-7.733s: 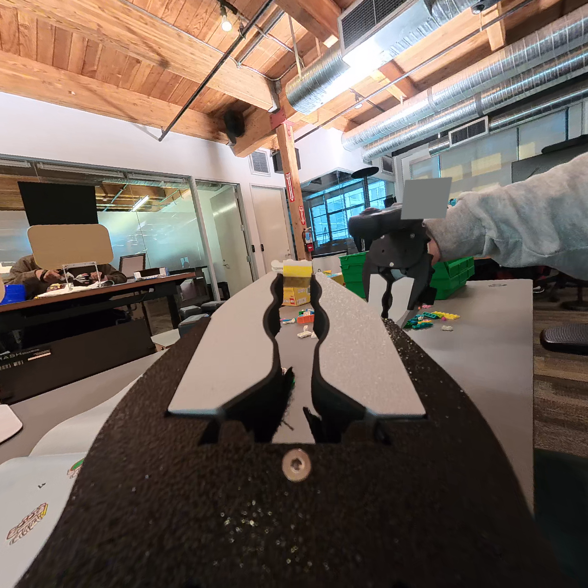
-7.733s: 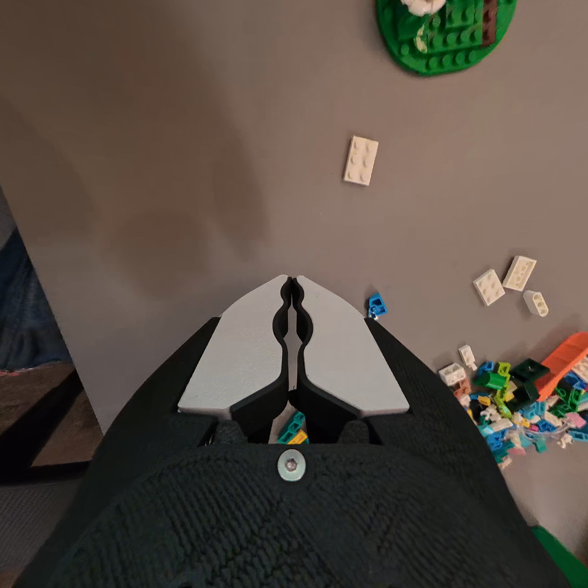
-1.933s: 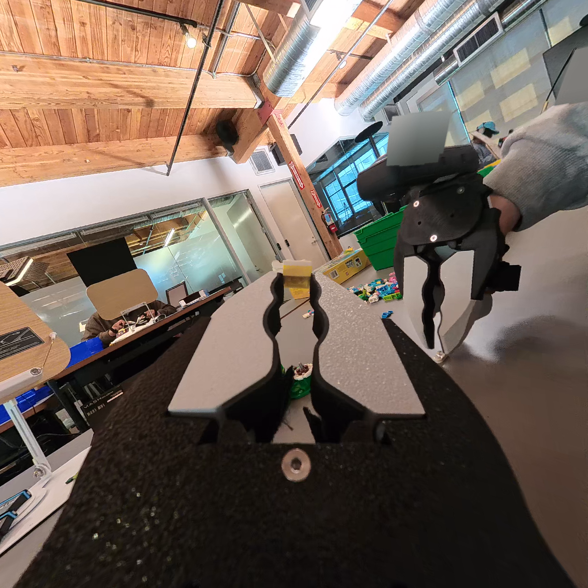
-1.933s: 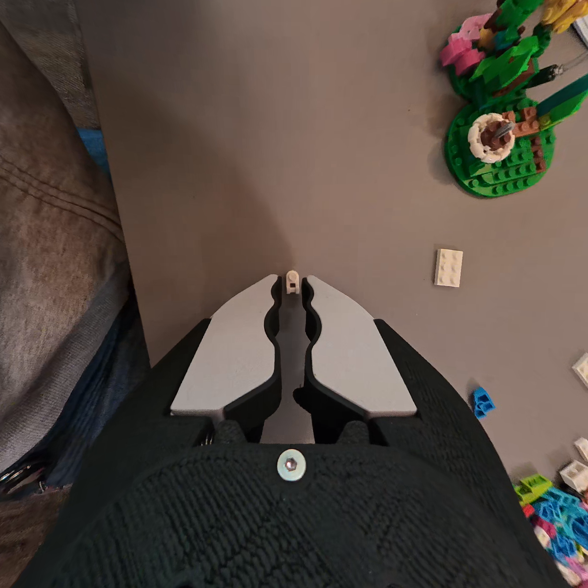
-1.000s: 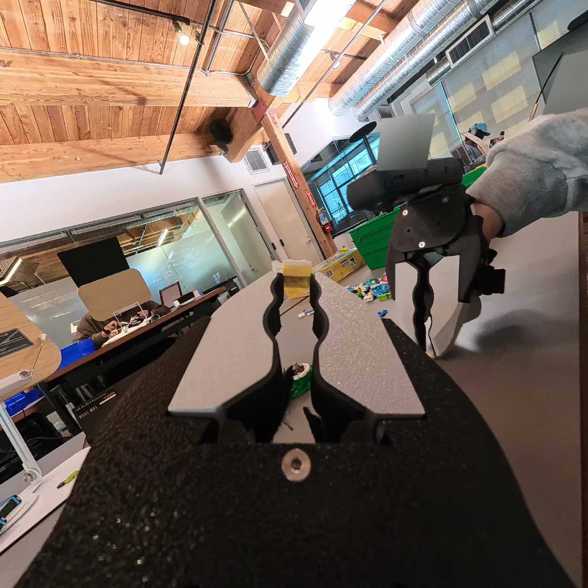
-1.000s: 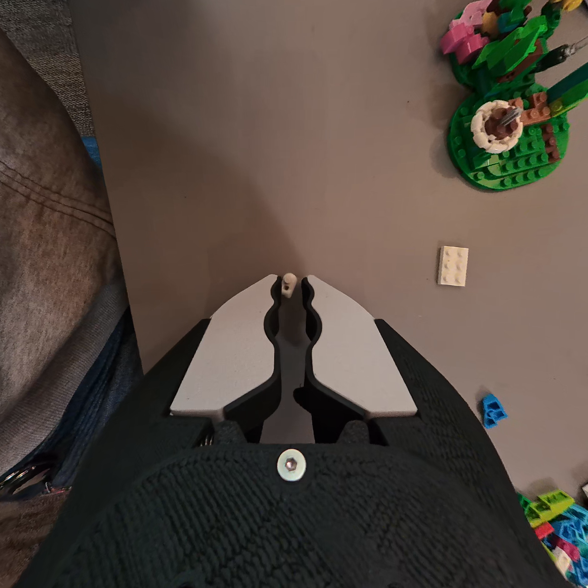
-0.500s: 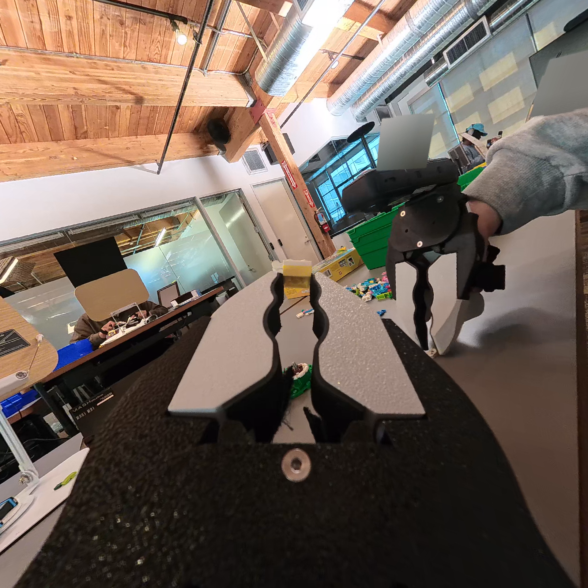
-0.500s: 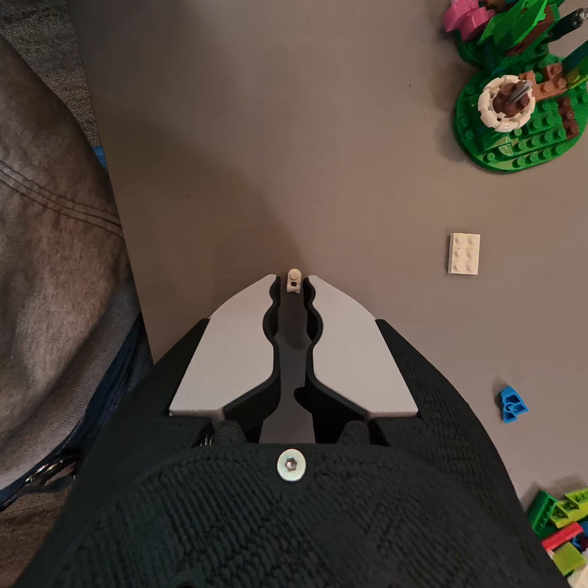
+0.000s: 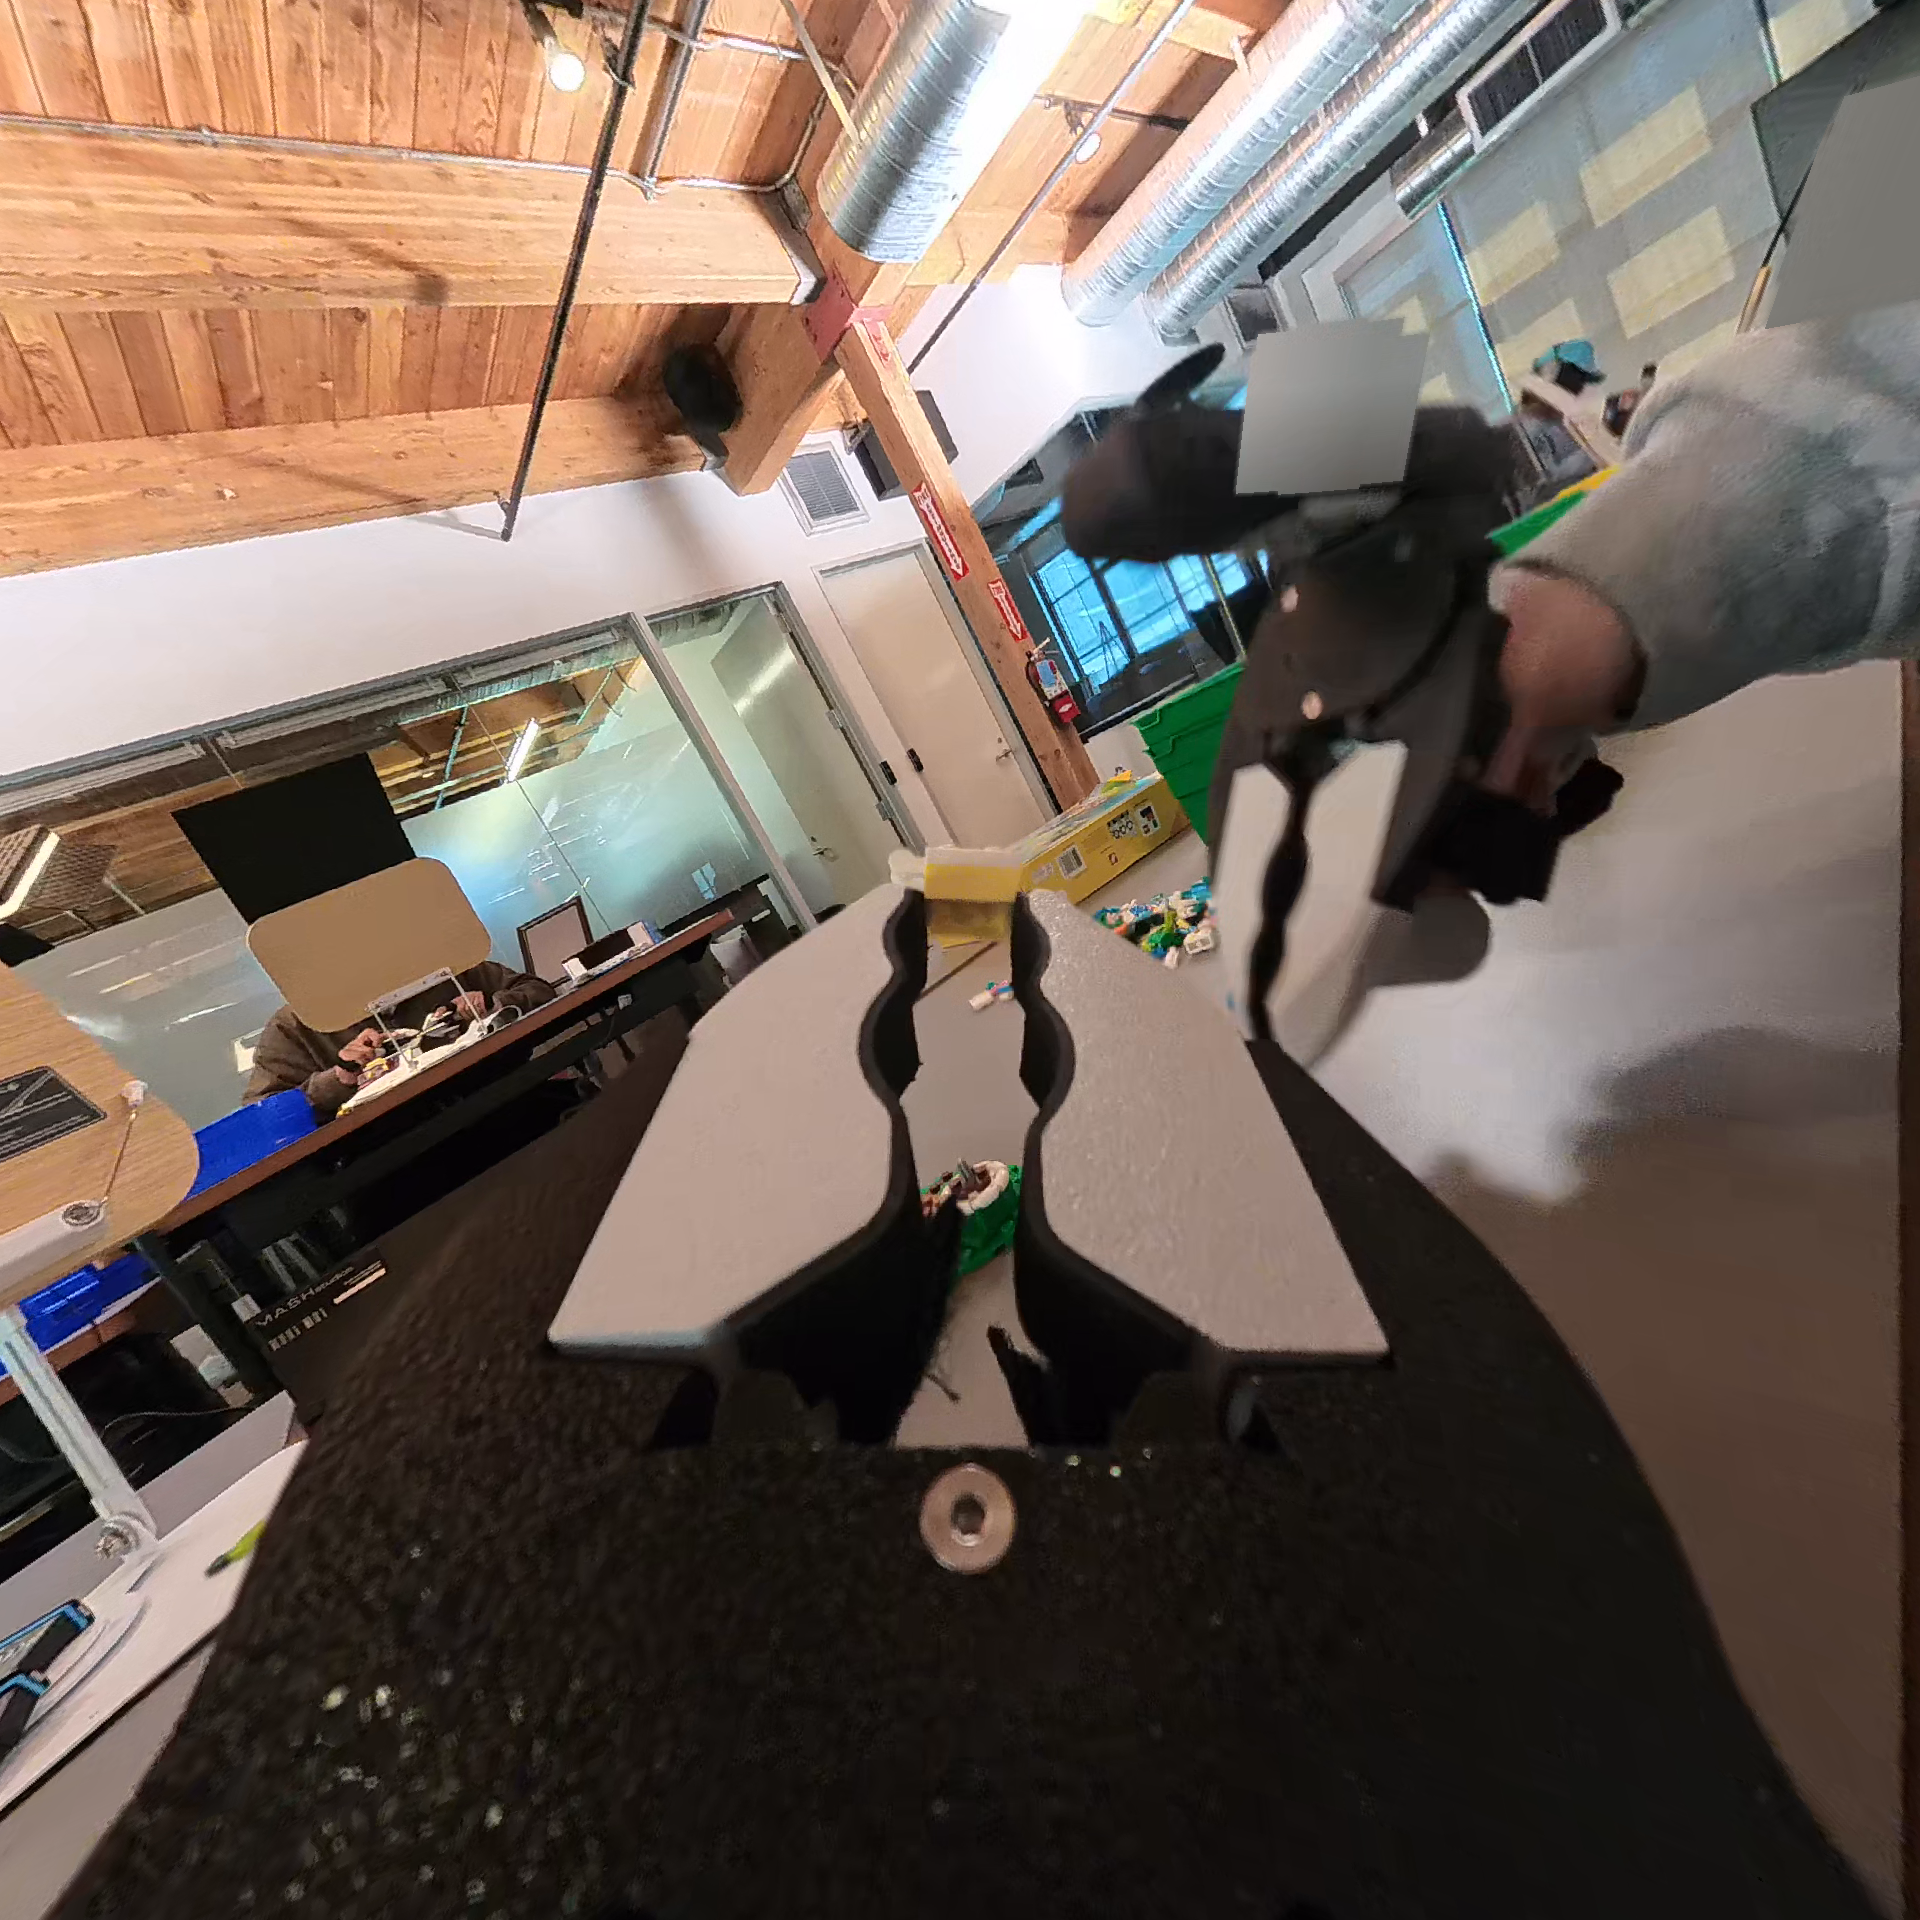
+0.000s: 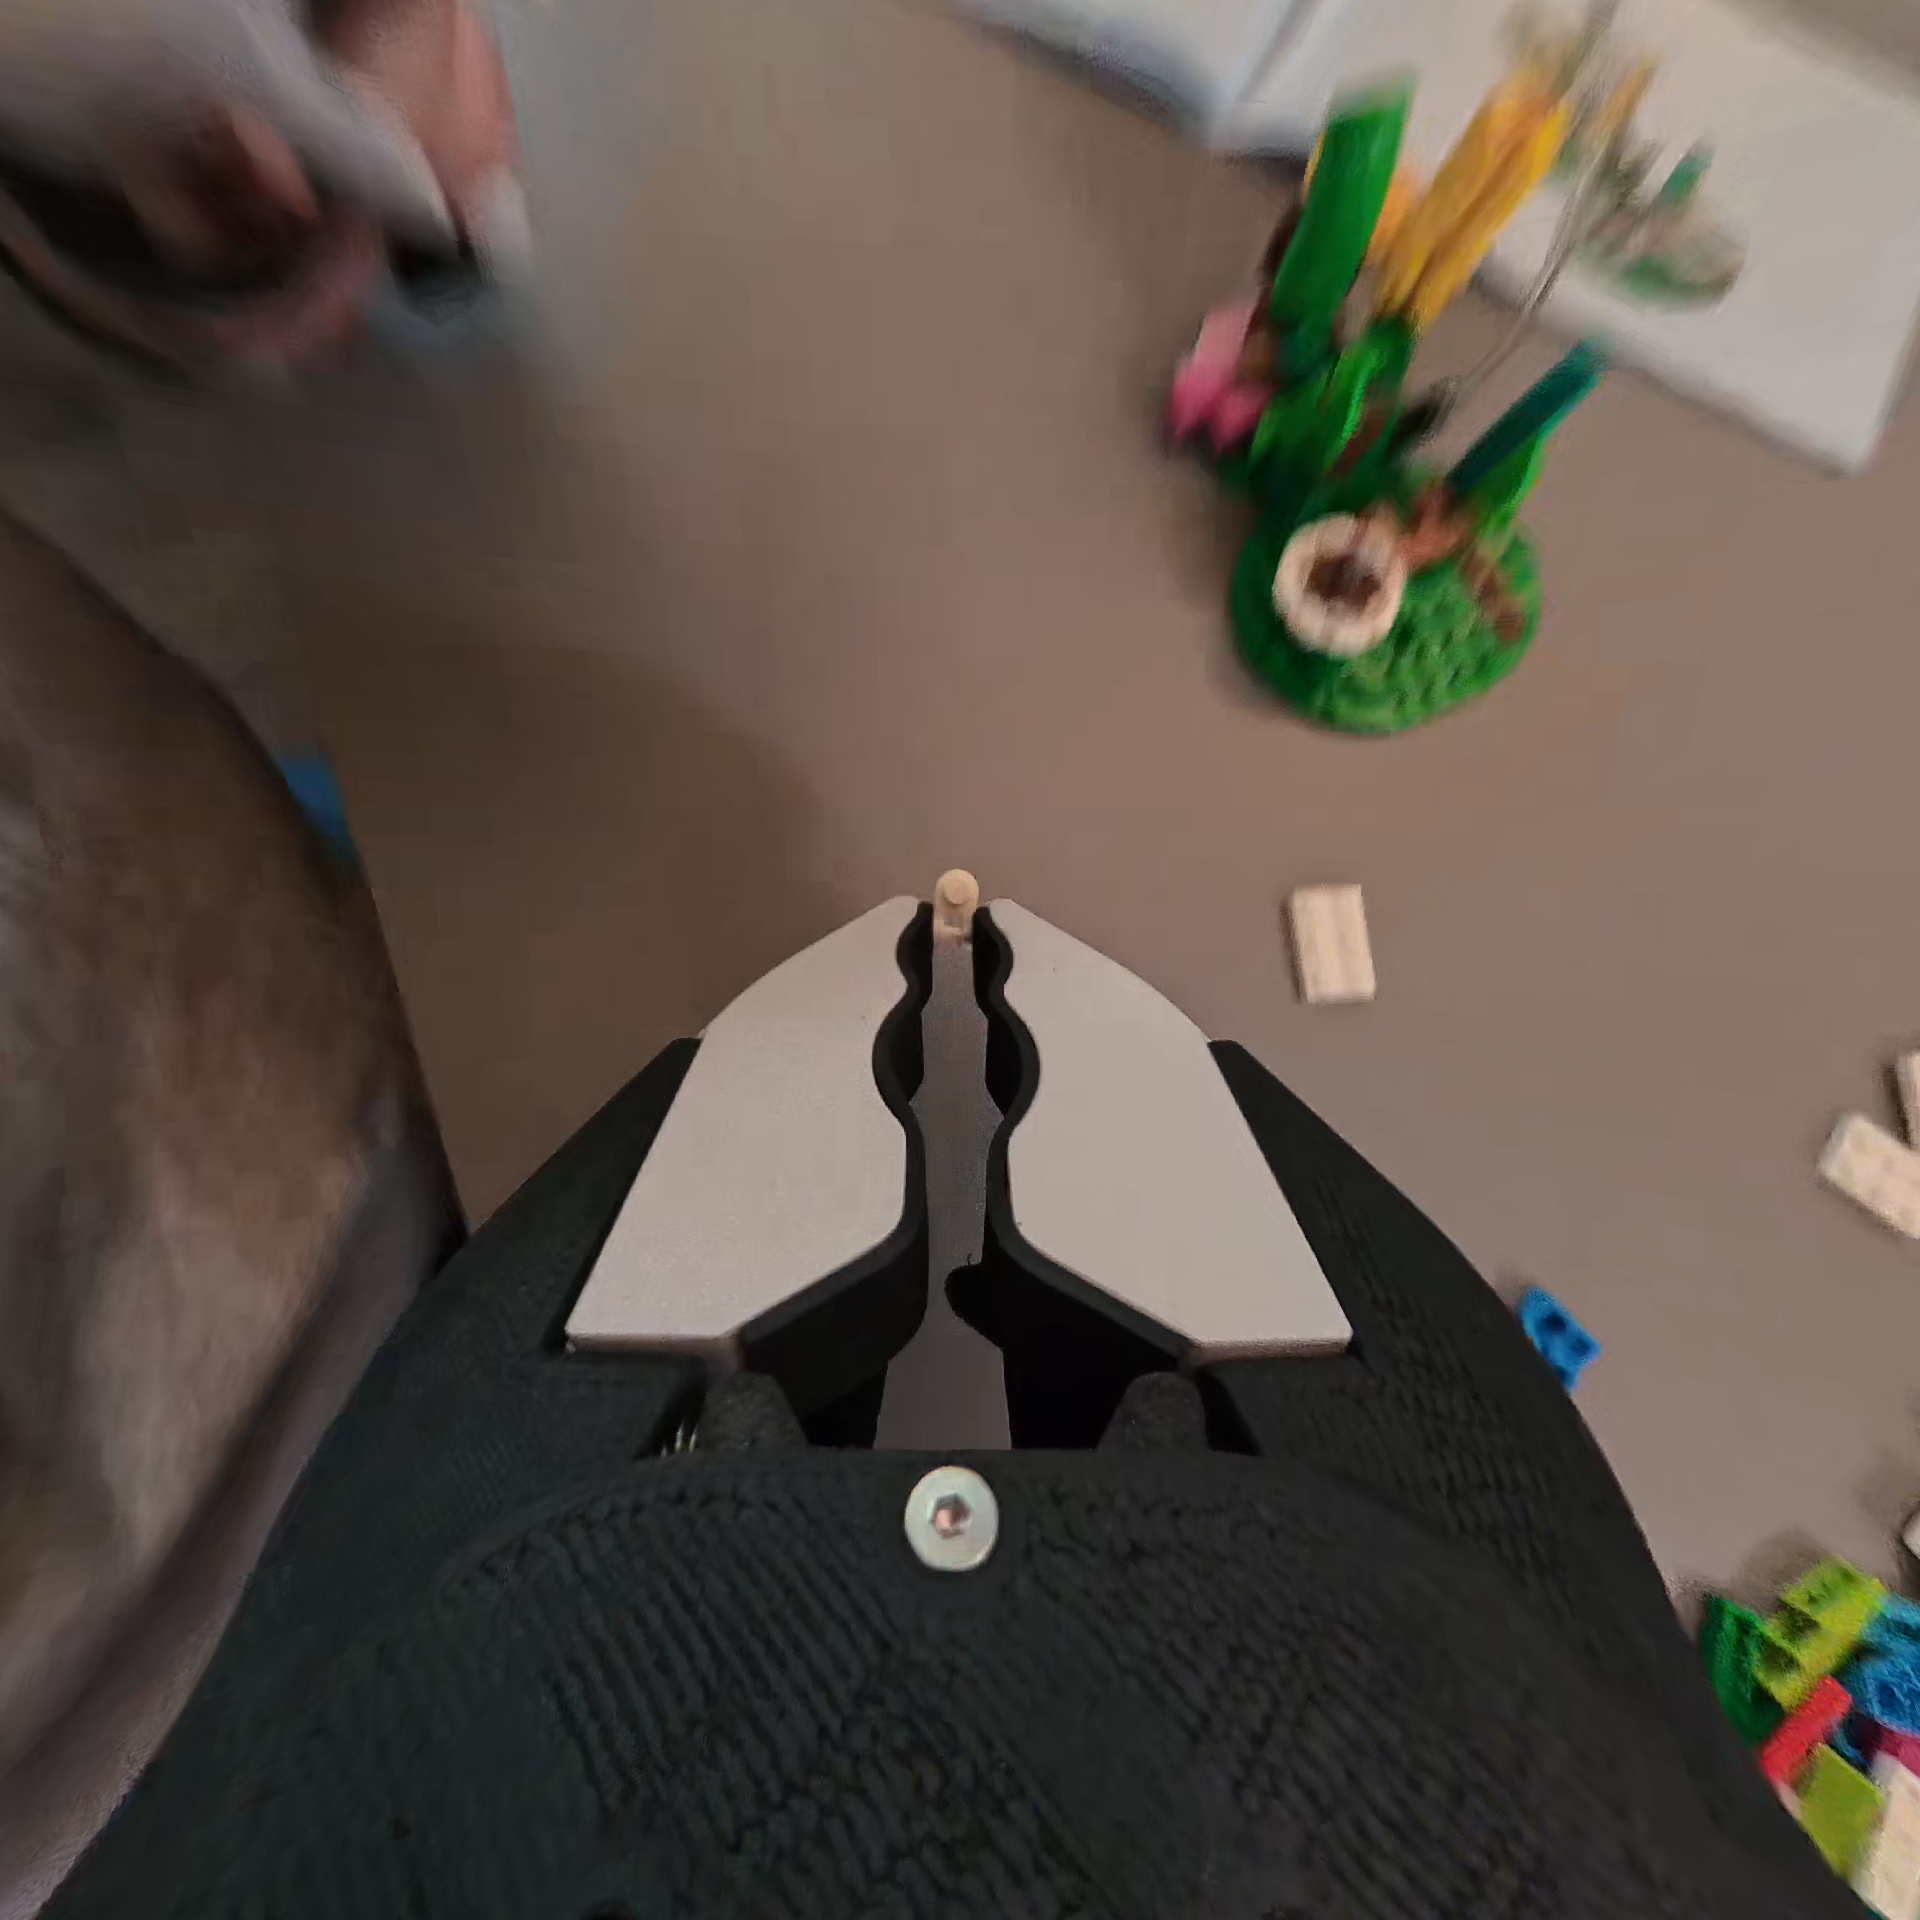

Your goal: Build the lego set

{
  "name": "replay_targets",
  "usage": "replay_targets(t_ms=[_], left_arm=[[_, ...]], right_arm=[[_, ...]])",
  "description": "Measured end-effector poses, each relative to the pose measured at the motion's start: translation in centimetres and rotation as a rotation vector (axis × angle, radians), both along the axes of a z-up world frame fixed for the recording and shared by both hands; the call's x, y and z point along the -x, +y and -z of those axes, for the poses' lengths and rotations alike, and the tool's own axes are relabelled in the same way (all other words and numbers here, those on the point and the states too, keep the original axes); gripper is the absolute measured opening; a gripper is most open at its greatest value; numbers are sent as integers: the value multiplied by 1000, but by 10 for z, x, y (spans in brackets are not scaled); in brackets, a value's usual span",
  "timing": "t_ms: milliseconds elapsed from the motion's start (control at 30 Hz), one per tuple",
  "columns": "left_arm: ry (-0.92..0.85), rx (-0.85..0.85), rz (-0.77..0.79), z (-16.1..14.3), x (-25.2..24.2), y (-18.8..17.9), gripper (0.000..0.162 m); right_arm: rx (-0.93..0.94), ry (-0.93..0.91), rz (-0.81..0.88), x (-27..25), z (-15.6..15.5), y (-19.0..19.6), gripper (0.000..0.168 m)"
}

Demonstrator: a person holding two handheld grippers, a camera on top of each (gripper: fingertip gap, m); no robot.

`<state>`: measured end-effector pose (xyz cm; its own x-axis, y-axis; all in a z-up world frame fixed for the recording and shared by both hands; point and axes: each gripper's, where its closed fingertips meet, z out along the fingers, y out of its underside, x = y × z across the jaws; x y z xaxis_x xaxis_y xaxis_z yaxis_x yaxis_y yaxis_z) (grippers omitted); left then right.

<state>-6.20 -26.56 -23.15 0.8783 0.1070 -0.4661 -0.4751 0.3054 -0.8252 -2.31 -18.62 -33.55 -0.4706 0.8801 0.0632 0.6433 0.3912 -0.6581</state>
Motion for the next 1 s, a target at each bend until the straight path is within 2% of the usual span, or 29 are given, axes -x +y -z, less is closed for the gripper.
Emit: replay_targets(t_ms=[133, 233, 367, 600, 1000], left_arm=[[51, 35, -4, 6, -6, 3, 16], [67, 42, -7, 7, -7, 3, 16], [64, 38, -3, 7, -7, 3, 16], [68, 29, 41, 6, -13, 2, 16], [47, 51, 161, 9, -26, 0, 16]], right_arm=[[269, 249, 60, 28, -66, -39, 6], [474, 258, 48, 30, -90, -60, 6], [600, 207, 22, 27, -96, -71, 6], [650, 150, -3, 22, -95, -76, 6], [605, 9, -25, 10, -88, -80, 5]])
